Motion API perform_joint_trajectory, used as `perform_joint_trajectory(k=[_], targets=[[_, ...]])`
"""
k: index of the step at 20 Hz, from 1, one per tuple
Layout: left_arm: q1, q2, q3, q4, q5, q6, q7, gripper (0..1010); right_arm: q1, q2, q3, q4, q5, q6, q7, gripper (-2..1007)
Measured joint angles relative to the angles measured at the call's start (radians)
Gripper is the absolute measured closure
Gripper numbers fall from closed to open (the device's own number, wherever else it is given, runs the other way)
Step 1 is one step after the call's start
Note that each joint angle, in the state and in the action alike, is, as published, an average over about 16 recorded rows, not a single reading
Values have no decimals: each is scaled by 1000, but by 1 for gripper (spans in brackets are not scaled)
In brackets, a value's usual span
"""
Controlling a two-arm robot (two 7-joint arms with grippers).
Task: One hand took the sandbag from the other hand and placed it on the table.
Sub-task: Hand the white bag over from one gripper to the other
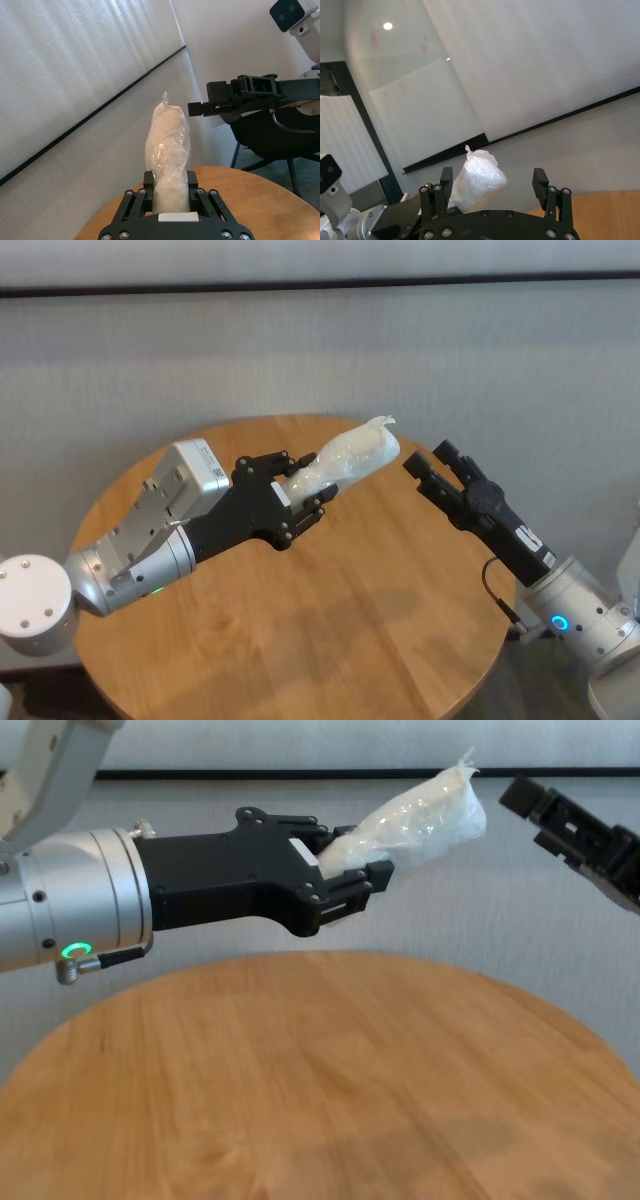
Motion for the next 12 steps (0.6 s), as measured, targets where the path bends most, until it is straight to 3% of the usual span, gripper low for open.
perform_joint_trajectory(k=[6,12], targets=[[0,0,0,0,0,0,0,599,8,-10,-13,14,71,35,46,3],[0,0,0,0,0,0,0,599,37,-18,-42,48,97,55,59,3]])
